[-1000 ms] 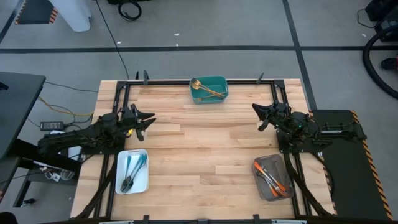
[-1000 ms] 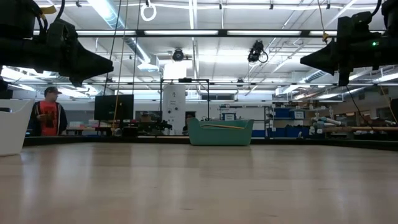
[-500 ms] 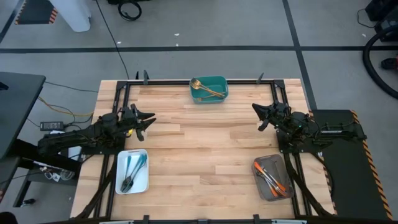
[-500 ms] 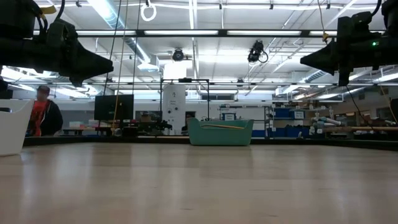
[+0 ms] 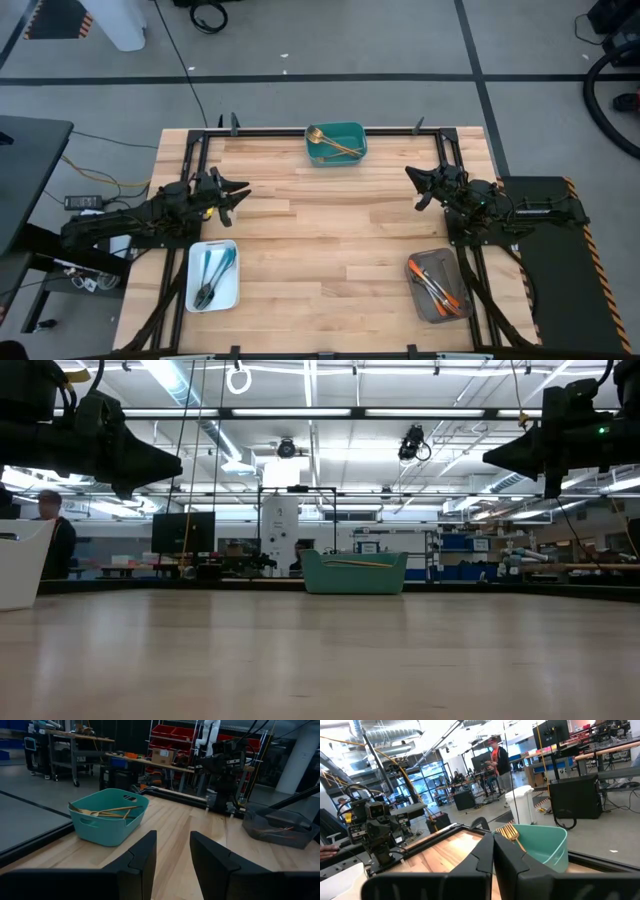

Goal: Sort silverware by color (type)
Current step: Return to Home Position

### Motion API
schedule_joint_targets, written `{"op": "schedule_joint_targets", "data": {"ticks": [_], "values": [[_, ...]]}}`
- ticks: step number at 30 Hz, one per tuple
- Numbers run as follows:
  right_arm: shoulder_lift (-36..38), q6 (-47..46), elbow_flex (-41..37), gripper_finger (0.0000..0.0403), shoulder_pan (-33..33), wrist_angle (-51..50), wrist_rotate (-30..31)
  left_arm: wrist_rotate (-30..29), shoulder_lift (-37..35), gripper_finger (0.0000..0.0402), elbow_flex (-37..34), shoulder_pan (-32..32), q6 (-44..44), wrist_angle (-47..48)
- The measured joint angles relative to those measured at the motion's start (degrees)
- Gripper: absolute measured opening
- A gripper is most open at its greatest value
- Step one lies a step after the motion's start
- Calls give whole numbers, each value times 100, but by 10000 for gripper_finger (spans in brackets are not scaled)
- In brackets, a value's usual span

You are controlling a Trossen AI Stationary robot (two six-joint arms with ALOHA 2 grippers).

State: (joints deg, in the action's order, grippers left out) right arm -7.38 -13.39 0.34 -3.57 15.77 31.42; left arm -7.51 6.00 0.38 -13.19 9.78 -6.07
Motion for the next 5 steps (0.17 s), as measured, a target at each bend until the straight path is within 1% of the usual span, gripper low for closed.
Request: {"op": "schedule_joint_targets", "data": {"ticks": [5], "values": [[0, 0, 0, 17, 0, 0, 0, -2, 2, 126, 2, -2, -1, 0]]}}
